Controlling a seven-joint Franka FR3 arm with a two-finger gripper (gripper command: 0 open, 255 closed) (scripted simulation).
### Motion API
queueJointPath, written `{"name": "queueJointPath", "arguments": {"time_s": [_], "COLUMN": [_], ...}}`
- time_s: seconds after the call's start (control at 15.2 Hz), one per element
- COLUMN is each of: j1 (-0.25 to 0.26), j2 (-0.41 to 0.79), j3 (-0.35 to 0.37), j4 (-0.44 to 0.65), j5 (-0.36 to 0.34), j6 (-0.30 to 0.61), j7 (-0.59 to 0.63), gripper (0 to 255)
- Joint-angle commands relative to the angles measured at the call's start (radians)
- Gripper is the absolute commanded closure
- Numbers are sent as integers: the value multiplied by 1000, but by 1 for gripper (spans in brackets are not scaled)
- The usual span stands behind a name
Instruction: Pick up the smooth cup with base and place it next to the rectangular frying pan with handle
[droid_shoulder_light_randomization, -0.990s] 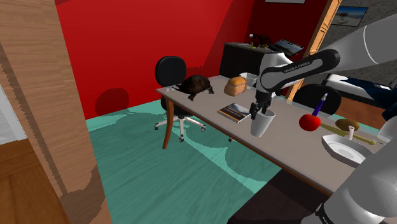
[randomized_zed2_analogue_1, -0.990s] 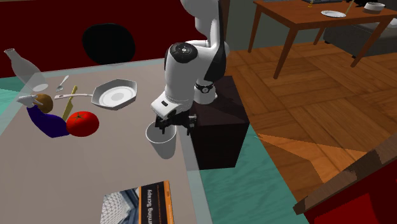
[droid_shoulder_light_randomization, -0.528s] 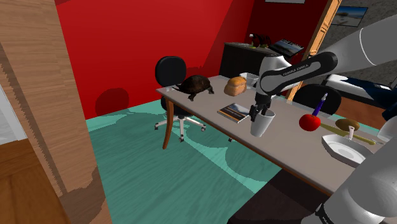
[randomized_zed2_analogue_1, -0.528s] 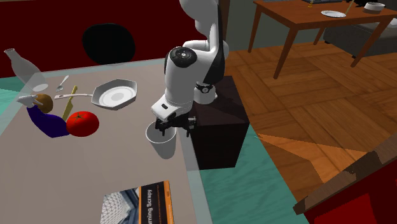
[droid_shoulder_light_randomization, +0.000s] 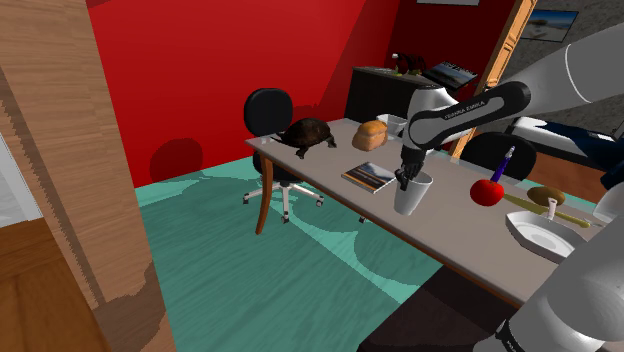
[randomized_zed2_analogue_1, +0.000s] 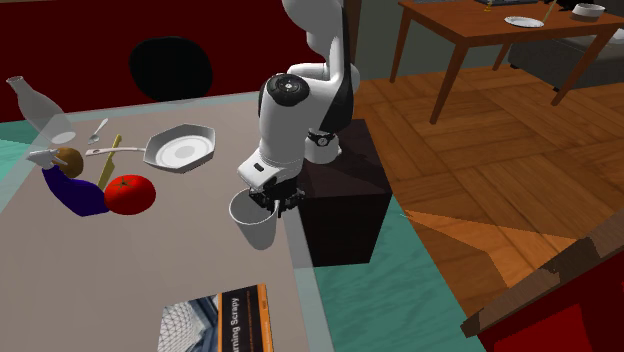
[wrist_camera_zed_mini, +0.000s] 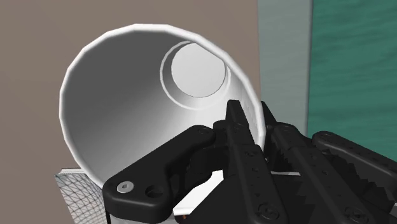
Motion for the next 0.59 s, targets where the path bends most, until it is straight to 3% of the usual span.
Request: {"name": "queueJointPath", "arguments": {"time_s": [0.0,0.53], "j1": [0,2], "j2": [0,-35], "j3": [0,3], "j4": [0,34], "j5": [0,5], "j6": [0,-69], "j7": [0,-10], "gripper": [255,255]}}
